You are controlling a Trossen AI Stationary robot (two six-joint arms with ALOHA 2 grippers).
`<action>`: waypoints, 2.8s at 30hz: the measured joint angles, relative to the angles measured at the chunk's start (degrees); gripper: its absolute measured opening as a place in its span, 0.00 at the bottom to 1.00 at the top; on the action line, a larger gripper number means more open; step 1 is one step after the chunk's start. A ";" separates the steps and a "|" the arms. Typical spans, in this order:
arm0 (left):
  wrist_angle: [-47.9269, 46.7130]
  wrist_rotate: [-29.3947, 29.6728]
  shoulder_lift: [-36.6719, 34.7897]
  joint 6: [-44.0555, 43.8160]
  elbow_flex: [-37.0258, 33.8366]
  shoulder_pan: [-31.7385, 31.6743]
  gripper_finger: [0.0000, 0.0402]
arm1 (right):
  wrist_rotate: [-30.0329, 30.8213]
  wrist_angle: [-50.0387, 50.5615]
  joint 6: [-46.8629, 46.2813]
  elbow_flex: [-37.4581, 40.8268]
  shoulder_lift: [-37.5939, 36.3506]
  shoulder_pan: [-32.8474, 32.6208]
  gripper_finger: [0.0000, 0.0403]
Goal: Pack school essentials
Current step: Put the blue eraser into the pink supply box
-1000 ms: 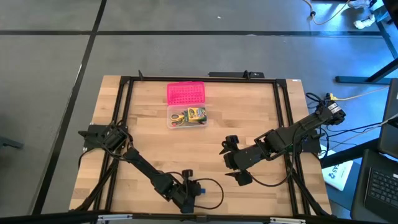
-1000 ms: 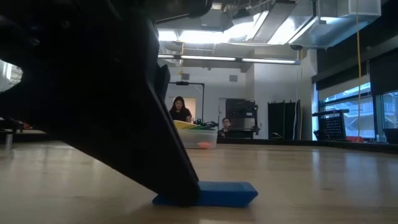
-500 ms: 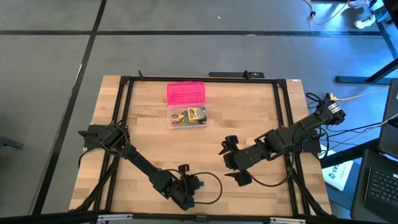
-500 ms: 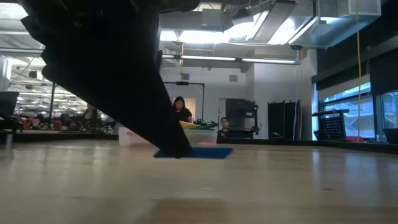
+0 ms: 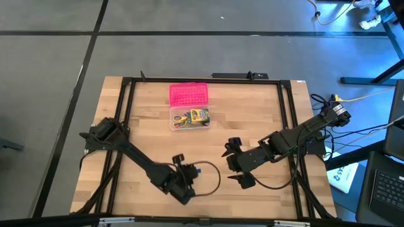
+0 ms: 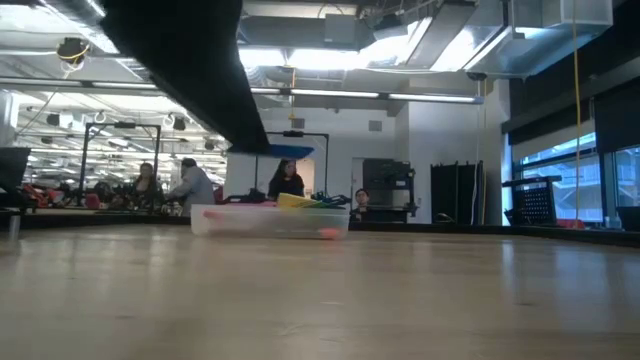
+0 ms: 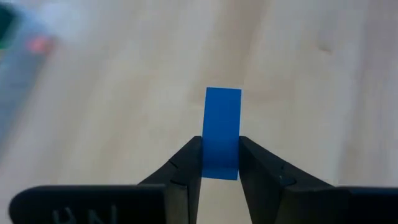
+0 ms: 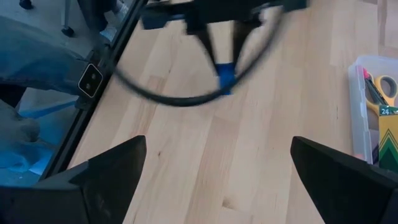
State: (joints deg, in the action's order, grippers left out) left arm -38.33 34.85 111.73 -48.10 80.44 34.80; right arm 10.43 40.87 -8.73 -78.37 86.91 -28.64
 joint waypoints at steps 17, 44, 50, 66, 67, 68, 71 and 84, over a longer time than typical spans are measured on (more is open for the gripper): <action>-16.53 5.16 -9.46 -10.29 0.07 -9.91 0.22 | 0.01 -0.85 0.07 0.00 0.00 0.02 0.99; -23.05 -2.58 -10.92 -3.80 -7.76 -32.66 0.22 | 0.48 -1.26 0.18 0.00 0.00 0.01 0.99; -17.95 -3.04 -10.92 -1.22 -10.56 -34.76 0.22 | 7.02 -1.27 0.18 0.00 0.00 0.00 0.99; -13.24 -6.29 -10.90 -0.94 -14.17 -38.71 0.22 | 15.58 -1.25 0.00 0.00 0.00 0.02 0.99; -12.24 -6.33 -10.90 -0.90 -14.58 -38.70 0.22 | 16.85 -1.25 0.00 0.00 0.00 0.02 0.99; -11.16 -6.52 -10.87 -0.85 -15.01 -38.70 0.22 | 18.27 -1.25 -0.01 0.00 0.00 0.02 0.99; -9.05 -7.39 -10.87 -0.28 -15.76 -38.70 0.22 | 22.97 -1.25 -0.43 0.02 0.00 0.02 0.99; -8.69 -7.36 -10.87 0.72 -15.96 -38.70 0.22 | 25.47 -2.05 -1.51 0.02 0.00 0.02 0.99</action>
State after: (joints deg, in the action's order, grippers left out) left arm -47.03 27.49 100.86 -47.37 64.49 -3.90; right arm 35.90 38.82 -10.24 -78.35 86.91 -28.62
